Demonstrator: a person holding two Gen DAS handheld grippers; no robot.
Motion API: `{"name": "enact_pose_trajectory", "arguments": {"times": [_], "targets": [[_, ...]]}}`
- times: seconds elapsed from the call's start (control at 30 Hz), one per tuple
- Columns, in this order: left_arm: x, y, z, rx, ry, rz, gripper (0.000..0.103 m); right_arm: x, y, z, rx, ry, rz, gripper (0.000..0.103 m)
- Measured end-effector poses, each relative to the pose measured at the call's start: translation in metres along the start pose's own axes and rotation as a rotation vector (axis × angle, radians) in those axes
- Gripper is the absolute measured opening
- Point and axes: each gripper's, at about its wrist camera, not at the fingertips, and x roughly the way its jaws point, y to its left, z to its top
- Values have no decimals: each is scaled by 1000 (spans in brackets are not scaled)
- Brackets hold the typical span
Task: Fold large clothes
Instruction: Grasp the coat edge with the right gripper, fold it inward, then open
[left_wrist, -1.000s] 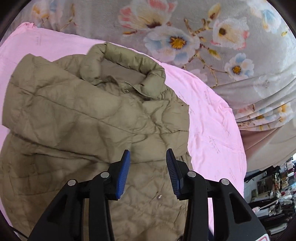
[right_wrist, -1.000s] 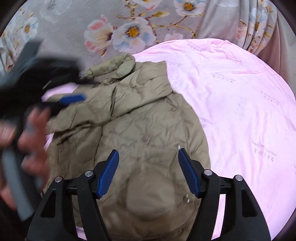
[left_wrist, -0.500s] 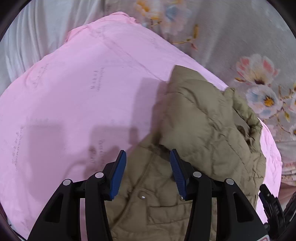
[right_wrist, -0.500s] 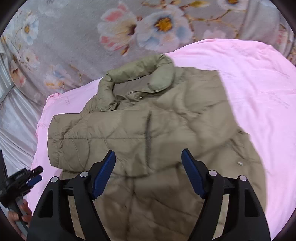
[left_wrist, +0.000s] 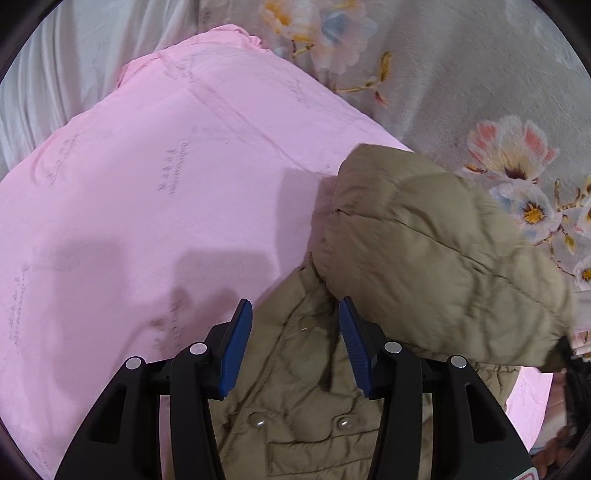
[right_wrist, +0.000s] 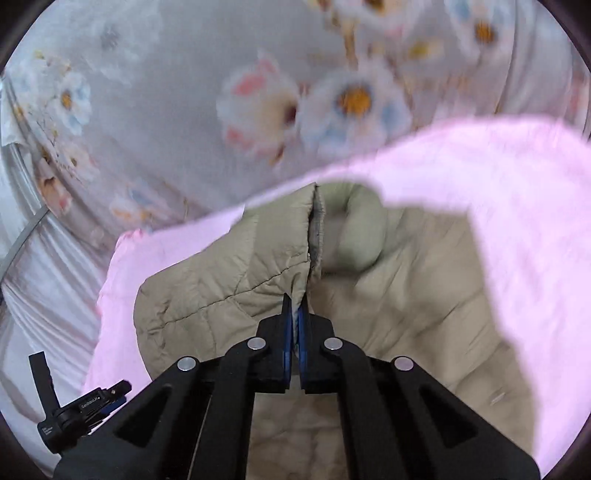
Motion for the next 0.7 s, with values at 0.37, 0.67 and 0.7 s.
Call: {"name": "enact_pose_trajectory", "arguments": {"times": [0.37, 0.67, 0.7], "targets": [[54, -72, 13, 64, 35, -46, 47, 51, -87, -60, 23, 241, -224, 1], [115, -100, -4, 225, 68, 104, 48, 61, -78, -92, -58, 303, -200, 2], [118, -102, -10, 258, 57, 129, 49, 61, -79, -90, -52, 306, -201, 3]]}}
